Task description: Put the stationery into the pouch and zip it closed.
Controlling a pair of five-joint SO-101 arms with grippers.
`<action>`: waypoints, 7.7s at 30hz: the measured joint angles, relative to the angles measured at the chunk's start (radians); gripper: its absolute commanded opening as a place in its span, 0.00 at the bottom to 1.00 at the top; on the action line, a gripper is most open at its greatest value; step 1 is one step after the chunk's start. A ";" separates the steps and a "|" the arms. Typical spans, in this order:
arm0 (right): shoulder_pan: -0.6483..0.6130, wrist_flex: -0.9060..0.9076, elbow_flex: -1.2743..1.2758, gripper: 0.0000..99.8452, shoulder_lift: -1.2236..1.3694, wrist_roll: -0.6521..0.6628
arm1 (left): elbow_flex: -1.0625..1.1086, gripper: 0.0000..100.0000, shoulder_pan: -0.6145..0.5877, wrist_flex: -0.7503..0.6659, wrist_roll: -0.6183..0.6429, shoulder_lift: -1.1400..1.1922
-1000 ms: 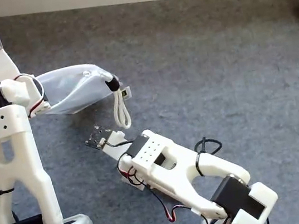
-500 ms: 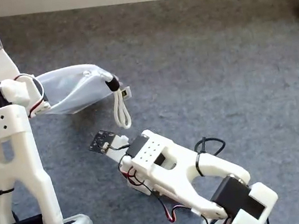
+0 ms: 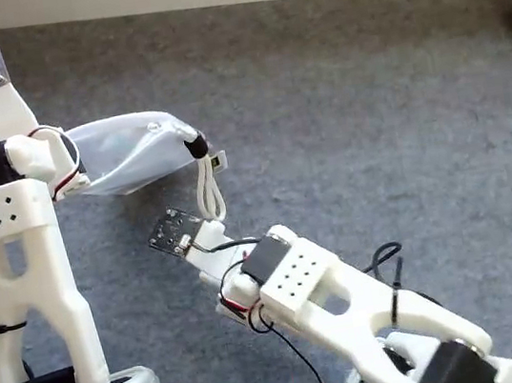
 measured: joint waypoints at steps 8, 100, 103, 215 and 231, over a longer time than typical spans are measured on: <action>0.000 0.002 0.003 0.01 -0.184 -0.084 | 0.000 0.01 0.040 0.000 -0.003 0.000; 0.115 -1.310 0.166 0.01 -0.397 -0.089 | 0.029 0.01 0.089 -0.002 -0.015 -0.002; 0.115 -1.310 0.206 0.01 -0.397 -0.009 | 0.029 0.01 0.091 -0.002 -0.015 -0.002; 0.221 -0.690 0.229 0.17 -0.420 -0.063 | 0.034 0.01 0.089 -0.026 -0.014 -0.002; 0.252 -0.829 0.229 0.17 -0.414 -0.063 | 0.034 0.01 0.089 -0.026 -0.014 -0.002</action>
